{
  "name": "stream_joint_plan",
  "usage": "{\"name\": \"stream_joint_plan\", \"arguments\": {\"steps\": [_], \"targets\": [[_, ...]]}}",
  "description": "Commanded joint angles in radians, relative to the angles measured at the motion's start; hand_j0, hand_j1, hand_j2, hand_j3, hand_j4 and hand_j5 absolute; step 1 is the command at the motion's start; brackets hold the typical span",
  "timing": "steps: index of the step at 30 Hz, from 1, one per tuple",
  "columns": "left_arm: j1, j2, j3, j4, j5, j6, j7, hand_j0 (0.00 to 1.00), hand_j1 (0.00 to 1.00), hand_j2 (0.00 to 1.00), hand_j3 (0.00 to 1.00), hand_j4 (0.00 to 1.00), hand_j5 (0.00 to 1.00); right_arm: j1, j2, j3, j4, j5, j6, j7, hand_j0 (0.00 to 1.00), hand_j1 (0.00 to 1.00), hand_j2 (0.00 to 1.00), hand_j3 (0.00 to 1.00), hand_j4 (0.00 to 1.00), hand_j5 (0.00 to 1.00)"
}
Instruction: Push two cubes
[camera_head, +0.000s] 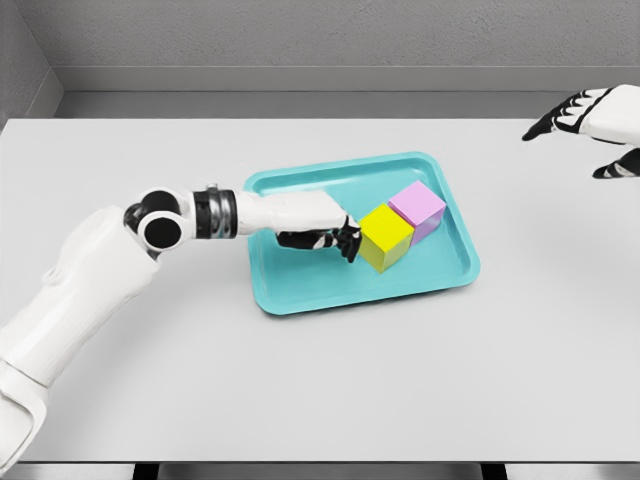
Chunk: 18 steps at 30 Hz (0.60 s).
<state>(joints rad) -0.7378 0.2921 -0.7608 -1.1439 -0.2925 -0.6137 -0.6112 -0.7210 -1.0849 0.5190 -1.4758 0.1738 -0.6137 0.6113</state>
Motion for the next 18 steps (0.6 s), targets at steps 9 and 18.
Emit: {"name": "stream_joint_plan", "arguments": {"steps": [9, 18], "targets": [[-0.005, -0.067, -0.025, 0.119, -0.027, 0.003, 0.000, 0.35, 0.35, 0.35, 0.35, 0.35, 0.35, -0.006, 0.011, 0.070, -0.081, 0.006, 0.003, 0.000, 1.00, 1.00, 1.00, 1.00, 1.00, 1.00], [-0.015, -0.094, -0.023, 0.145, -0.030, 0.003, 0.000, 0.35, 0.35, 0.35, 0.35, 0.35, 0.35, -0.008, 0.003, 0.068, -0.080, 0.009, 0.003, 0.000, 1.00, 1.00, 1.00, 1.00, 1.00, 1.00]]}}
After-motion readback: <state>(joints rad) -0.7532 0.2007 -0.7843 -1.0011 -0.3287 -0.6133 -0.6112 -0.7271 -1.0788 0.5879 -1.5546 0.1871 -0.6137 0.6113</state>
